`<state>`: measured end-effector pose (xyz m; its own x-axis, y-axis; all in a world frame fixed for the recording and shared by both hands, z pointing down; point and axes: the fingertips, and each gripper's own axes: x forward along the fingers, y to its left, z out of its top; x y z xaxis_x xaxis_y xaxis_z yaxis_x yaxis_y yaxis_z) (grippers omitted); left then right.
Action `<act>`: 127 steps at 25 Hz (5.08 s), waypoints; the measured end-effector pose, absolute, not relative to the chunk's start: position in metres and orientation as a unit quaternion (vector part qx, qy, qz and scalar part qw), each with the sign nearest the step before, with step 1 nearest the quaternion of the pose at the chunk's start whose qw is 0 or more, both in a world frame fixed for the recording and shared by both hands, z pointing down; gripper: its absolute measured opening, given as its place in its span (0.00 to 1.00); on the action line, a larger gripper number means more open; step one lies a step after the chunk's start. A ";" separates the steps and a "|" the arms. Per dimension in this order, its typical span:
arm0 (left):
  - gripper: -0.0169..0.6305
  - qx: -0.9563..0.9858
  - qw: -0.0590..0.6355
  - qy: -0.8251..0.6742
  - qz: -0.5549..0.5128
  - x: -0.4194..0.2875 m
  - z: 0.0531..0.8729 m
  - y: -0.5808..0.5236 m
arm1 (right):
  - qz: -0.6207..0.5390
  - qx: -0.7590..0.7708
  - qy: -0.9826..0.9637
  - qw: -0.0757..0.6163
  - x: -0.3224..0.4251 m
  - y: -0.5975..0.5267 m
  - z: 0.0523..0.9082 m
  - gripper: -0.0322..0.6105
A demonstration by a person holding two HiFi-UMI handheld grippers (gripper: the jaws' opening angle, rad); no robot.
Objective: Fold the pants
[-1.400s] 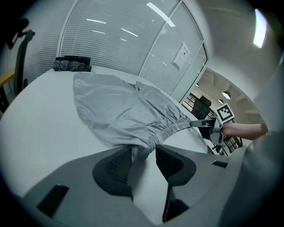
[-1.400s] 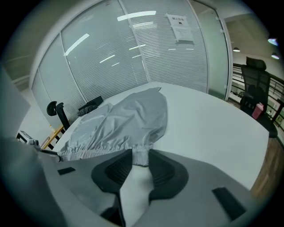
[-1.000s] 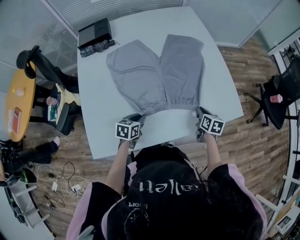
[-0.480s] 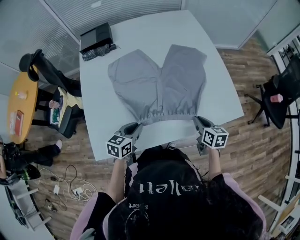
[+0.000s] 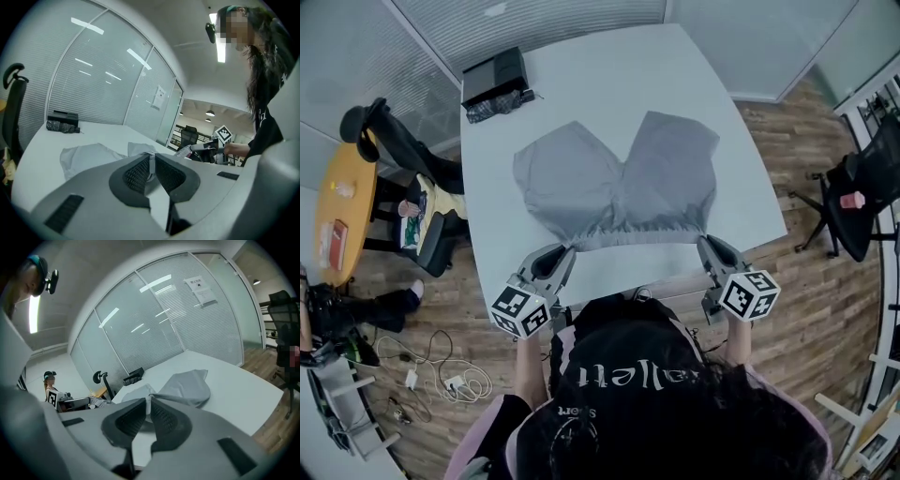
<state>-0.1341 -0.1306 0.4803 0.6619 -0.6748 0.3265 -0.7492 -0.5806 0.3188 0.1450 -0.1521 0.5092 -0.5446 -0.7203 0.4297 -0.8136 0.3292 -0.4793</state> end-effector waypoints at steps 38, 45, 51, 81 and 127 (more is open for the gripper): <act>0.11 0.838 0.232 -0.419 0.263 -0.185 0.621 -0.364 | 0.400 0.490 -0.762 0.137 0.127 -0.404 0.632 0.12; 0.16 0.812 0.285 -0.424 0.282 -0.185 0.657 -0.337 | 0.407 0.496 -0.745 0.185 0.129 -0.375 0.663 0.14; 0.22 0.807 0.303 -0.433 0.262 -0.189 0.657 -0.323 | 0.379 0.483 -0.760 0.212 0.130 -0.358 0.660 0.24; 0.24 0.891 0.211 -0.381 0.130 -0.058 0.509 -0.155 | 0.278 0.423 -0.852 0.133 0.094 -0.187 0.549 0.24; 0.24 0.918 0.190 -0.332 0.107 -0.112 0.466 0.016 | 0.225 0.413 -0.878 0.086 -0.013 -0.001 0.483 0.13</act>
<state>-0.1117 0.0158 0.4662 0.7560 -0.5692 0.3232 -0.6507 -0.7071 0.2769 -0.0129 -0.0013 0.4831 -0.6438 -0.6871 0.3367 -0.7643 0.5571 -0.3247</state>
